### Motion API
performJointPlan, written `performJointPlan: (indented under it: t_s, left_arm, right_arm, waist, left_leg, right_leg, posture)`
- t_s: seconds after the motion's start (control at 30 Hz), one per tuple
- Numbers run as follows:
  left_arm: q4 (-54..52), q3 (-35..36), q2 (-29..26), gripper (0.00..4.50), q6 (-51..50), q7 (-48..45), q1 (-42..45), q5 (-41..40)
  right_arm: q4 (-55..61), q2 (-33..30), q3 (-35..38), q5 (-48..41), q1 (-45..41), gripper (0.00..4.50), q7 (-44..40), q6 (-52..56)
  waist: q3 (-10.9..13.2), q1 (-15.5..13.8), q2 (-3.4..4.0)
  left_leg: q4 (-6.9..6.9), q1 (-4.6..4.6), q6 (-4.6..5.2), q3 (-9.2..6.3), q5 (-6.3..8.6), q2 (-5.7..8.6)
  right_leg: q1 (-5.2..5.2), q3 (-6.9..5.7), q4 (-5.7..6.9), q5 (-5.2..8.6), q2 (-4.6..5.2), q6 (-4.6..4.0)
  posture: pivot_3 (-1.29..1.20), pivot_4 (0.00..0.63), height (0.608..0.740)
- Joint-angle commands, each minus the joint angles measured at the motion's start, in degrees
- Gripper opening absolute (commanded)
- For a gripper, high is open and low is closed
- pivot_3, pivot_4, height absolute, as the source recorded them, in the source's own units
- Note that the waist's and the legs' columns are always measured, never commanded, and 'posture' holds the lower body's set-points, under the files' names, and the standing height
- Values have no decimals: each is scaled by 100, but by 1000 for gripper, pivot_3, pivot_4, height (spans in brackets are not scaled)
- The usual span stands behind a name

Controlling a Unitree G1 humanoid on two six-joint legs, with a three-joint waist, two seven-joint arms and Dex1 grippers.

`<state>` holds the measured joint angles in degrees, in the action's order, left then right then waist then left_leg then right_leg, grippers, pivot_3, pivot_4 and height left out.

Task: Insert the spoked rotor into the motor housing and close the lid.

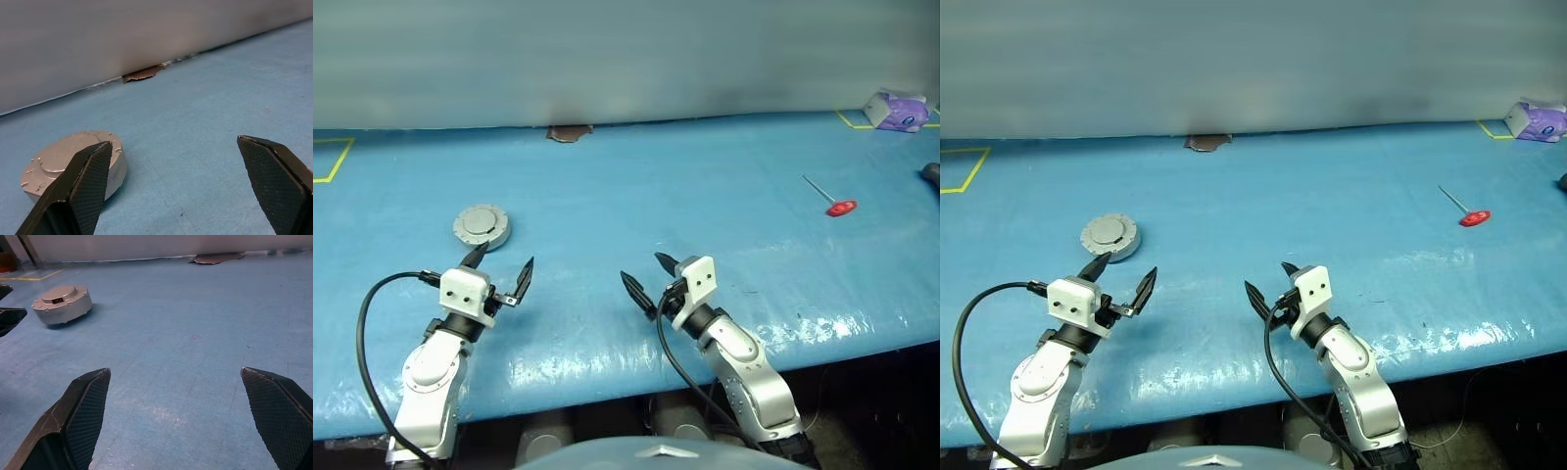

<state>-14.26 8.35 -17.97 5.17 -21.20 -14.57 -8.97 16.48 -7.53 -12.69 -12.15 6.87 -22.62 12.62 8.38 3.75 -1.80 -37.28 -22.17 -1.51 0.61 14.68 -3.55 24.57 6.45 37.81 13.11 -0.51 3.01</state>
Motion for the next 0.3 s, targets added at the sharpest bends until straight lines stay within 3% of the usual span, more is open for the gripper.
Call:
performJointPlan:
  t_s: [0.03,0.3]
  left_arm:
    - [-63,12,11,4473,91,52,15,58]
    - [-67,14,7,4473,86,95,5,87]
  right_arm:
    - [155,4,-33,-22,-85,4500,-52,-100]
    - [133,-1,-75,-7,-119,4500,-73,-113]
  waist:
    - [0,0,0]
    - [0,-1,0]
  left_leg:
    - [0,0,0,0,0,0]
    - [-1,0,0,0,0,0]
  right_leg:
    - [0,0,1,0,0,0]
    - [-1,0,0,0,0,0]
  posture:
    - [0,150,740]
    - [0,150,740]
